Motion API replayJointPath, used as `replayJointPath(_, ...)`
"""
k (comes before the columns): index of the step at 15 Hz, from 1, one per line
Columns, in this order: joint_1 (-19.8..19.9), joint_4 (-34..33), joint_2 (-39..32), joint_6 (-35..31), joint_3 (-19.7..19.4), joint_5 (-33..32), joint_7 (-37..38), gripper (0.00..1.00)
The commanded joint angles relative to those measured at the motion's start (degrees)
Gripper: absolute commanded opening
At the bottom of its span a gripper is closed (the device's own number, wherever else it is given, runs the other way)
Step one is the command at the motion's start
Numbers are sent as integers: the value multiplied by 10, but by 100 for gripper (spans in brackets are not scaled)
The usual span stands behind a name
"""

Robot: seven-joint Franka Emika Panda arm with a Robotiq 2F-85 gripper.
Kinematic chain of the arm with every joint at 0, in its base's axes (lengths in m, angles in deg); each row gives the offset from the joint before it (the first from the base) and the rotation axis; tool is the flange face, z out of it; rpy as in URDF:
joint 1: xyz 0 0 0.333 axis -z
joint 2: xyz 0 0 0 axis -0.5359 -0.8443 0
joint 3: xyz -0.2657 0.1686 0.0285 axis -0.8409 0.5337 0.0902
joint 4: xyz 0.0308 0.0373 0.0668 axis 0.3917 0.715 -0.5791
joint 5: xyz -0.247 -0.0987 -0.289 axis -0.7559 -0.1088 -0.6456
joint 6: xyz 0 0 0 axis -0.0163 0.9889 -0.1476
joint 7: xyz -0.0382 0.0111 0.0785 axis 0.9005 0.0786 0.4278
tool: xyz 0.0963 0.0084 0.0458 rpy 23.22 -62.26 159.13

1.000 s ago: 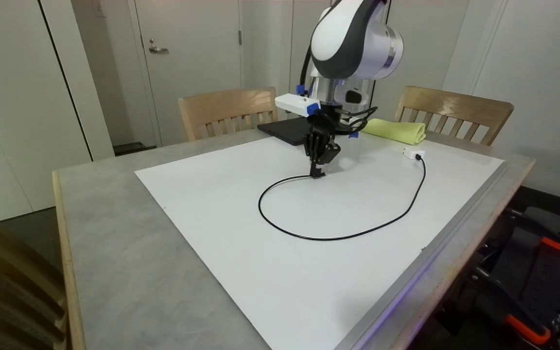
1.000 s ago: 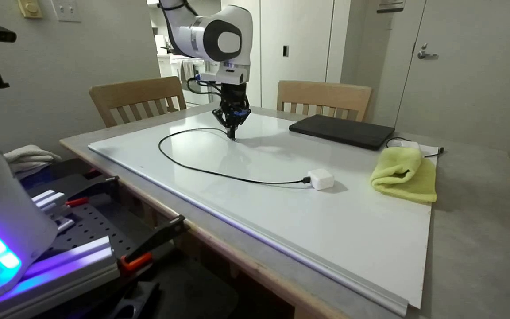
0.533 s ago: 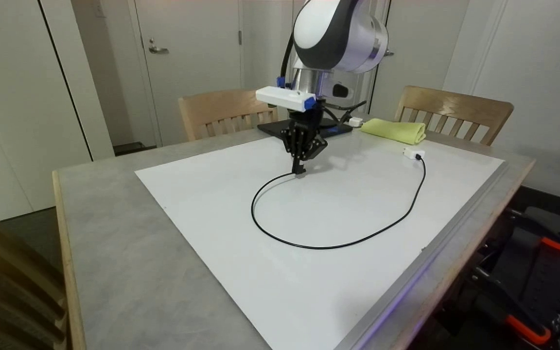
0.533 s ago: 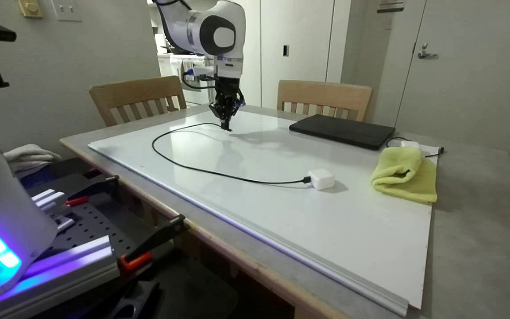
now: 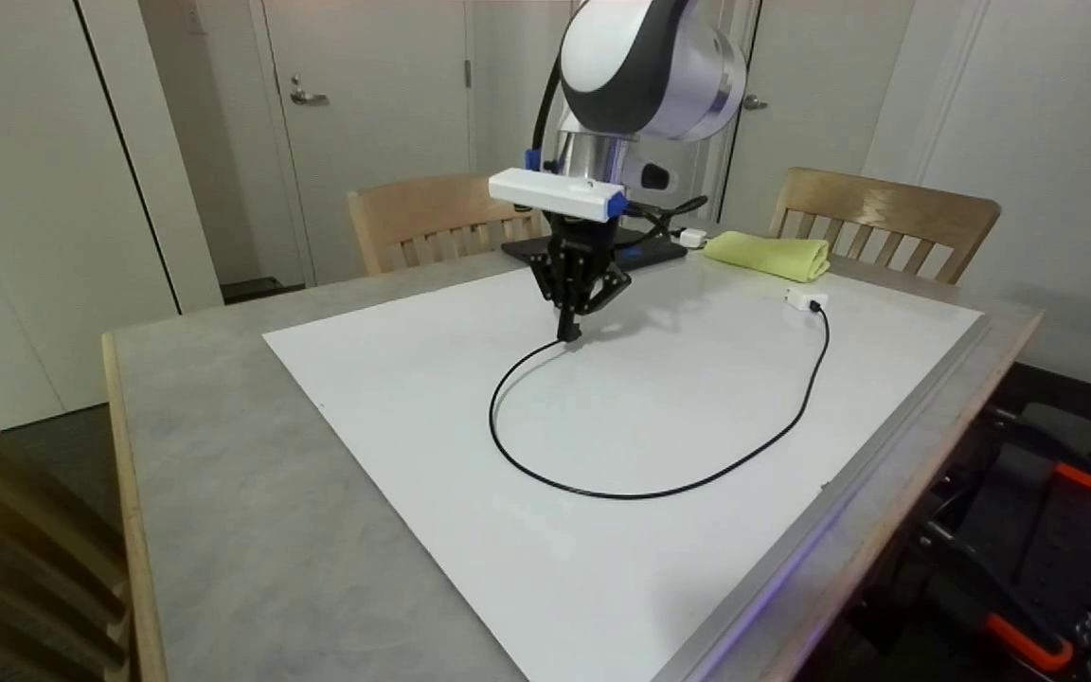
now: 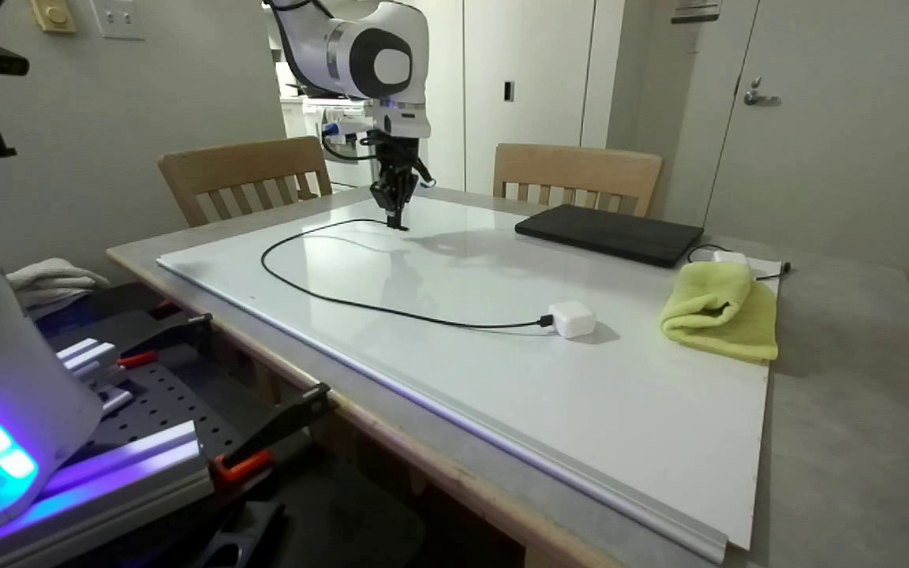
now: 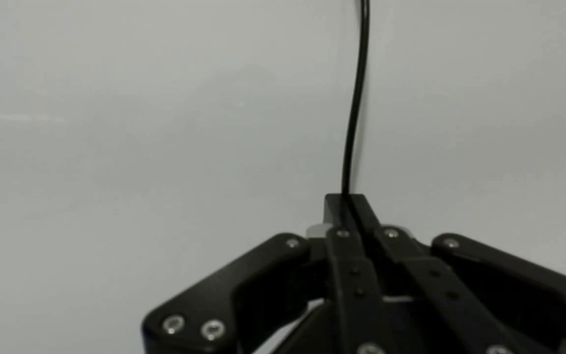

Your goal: Unwind the phone charger

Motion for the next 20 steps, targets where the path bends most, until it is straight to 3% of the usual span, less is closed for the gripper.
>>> replayJointPath(1,-13,-35,-14,24,10,5,-95,1)
replayJointPath(7,-35,-68,-23,50,26,3,-250,1)
replayJointPath(8,-47,-46,-9,31,8,15,-211,5)
replayJointPath(13,-54,-51,-10,37,9,14,-242,1)
replayJointPath(20,-84,-57,-23,14,22,-34,-393,1)
